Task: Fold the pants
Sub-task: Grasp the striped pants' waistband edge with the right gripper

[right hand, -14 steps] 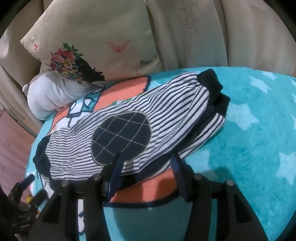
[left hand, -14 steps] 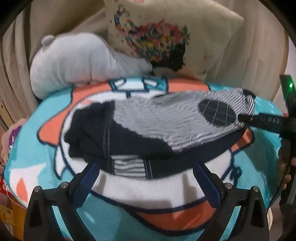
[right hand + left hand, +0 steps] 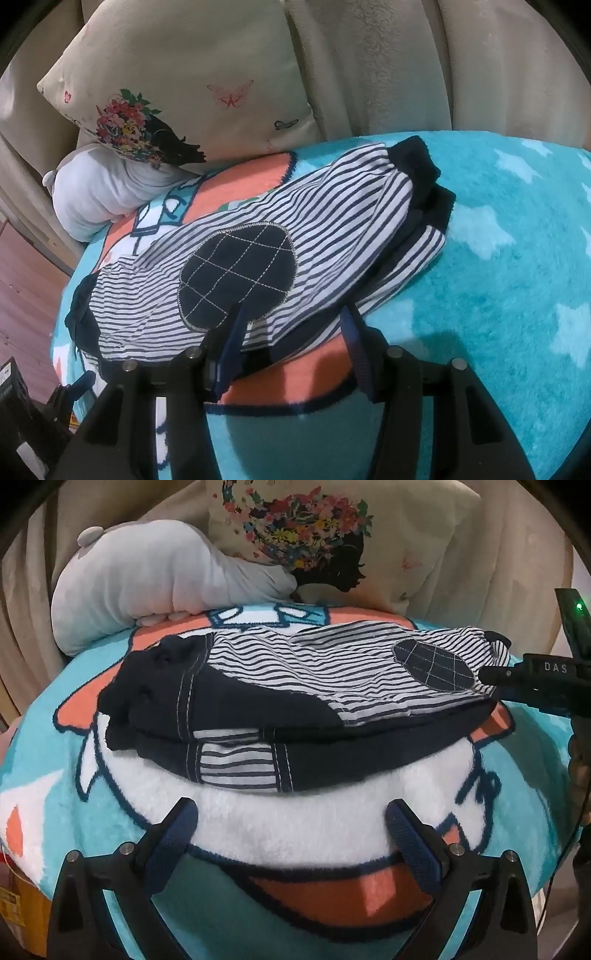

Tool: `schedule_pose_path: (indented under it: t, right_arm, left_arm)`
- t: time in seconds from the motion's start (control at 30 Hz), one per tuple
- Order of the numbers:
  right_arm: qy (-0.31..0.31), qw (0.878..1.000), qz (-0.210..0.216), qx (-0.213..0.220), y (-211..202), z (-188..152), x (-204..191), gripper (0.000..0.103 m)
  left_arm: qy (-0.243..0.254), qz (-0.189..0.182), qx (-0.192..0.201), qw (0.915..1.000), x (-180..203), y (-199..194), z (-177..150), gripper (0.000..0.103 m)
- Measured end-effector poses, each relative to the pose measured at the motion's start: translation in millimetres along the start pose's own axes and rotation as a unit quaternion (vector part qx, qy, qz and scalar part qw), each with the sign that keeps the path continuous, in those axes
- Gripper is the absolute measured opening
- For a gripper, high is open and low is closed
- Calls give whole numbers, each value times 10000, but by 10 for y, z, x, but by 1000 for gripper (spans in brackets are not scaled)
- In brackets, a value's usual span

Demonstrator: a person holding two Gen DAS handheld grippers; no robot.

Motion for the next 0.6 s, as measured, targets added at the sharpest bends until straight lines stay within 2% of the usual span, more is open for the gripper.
schedule_pose_path:
  t: [0.07,0.1,0.13,0.2,0.3,0.43,0.47,0.53,0.6]
  right_arm:
    - [44,10000,30,4,1,4,8,53]
    - [80,10000,39,9,5,9,10,53]
    - [105,9999,43,12,-4,12,12,53]
    - [88,9999,44,47,-31,21,-8,53]
    - [40,9999,26,150,-102,47,-51,52]
    - [84,9995,89,285,-291,4,-79,51]
    - [105,9992,195,341,-358,-11,-78,51]
    - [187,9967,706,346,-436,-38,-115,51]
    - [438,9876,1508,-38,-365,-76,-173,51]
  left_arm:
    - [84,-4,-280,9996,-1,-54,145,102]
    - [137,-139,-512,9985,-69,-57,323,100]
    - [53,-372,-548,9978,-124,-97,424,98]
    - [-178,-706,-349,9967,-200,-219,498,97]
    - [-352,-815,26,9960,-304,-419,612,97]
    - [-518,-988,254,9934,-396,-551,675,97]
    - [-567,-1038,273,9926,-418,-551,691,97]
    - [-720,-1177,252,9901,-461,-499,710,97]
    - [-899,-1278,147,9876,-510,-418,700,97]
Point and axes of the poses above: each gripper's, at about its wrist camera, not at the fingertips, and y roughly the way its jaws point, x to its right, z to its top, the point moved 4 cm from there along y, roughly the way its jaws point, and after that the axes turned 6 degrees about -x, right-handed, at the moved point
